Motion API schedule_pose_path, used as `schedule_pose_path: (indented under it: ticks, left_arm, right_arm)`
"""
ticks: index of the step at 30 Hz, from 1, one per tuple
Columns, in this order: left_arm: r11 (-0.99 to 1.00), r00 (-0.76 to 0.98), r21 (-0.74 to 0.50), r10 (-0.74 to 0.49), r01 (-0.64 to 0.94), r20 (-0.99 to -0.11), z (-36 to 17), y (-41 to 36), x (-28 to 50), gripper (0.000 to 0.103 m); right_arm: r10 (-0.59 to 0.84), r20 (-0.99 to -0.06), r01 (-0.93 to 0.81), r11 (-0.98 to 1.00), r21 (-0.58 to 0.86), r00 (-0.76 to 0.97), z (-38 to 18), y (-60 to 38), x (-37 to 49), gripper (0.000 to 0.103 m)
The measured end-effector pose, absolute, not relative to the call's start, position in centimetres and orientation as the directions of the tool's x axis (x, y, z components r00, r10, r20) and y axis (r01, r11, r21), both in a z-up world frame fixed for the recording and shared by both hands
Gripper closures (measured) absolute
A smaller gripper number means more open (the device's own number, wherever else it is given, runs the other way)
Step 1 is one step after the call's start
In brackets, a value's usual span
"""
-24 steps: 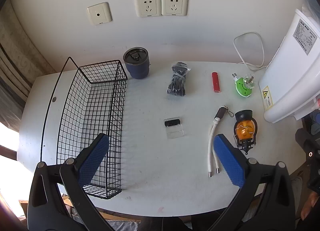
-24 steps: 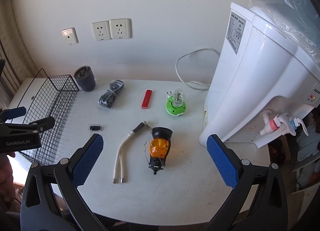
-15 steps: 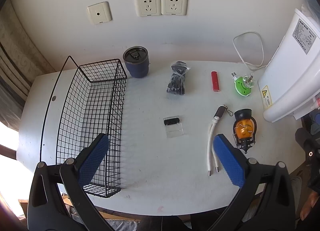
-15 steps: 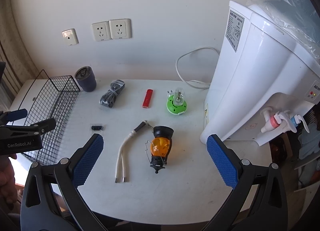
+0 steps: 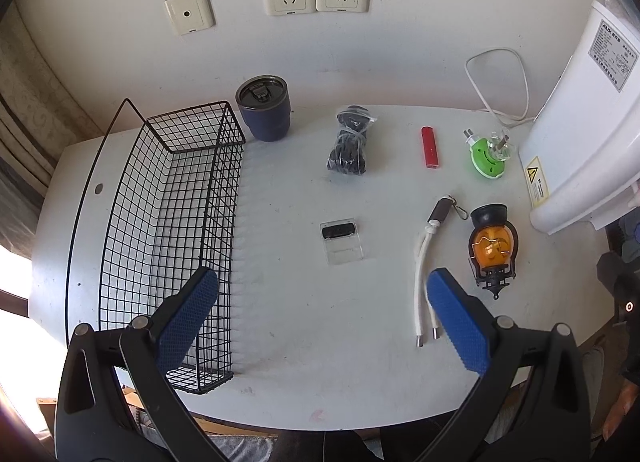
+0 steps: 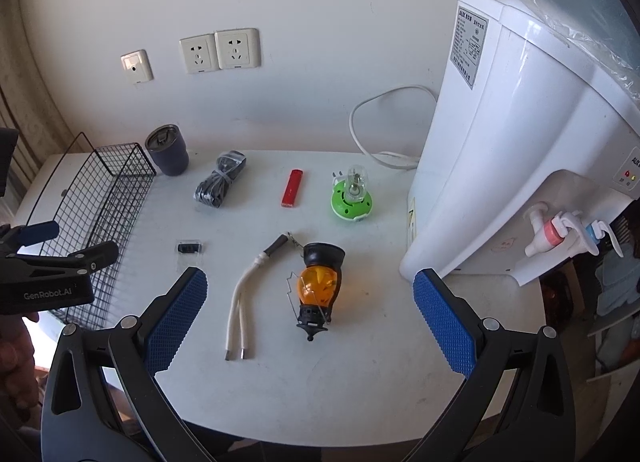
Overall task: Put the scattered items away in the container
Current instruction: 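Move both tools toward the clear box and the orange lamp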
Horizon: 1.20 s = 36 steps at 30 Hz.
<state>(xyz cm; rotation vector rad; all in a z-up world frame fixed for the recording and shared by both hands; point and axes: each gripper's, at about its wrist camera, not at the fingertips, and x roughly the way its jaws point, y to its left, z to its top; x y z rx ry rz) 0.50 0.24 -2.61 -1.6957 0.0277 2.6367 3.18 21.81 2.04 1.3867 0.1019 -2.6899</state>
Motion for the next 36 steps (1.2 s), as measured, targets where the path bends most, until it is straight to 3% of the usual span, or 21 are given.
schedule_pose_path:
  ticks: [6,36]
  left_arm:
    - [-1.0,-0.401,-0.022,0.025,-0.012,-0.916,-4.0,0.4,0.2,0.0]
    - [-0.999,-0.286,0.044,-0.041,-0.003,-0.957,-14.7,1.0,-5.3,0.0]
  right_arm:
    - [-0.066,-0.832,0.125,-0.992,-0.004,-0.551,0.7,22.1,2.7,0.0]
    - [-0.036,-0.906,0.043,-0.999,0.02,-0.421,-8.6,23.4,-2.8,0.001]
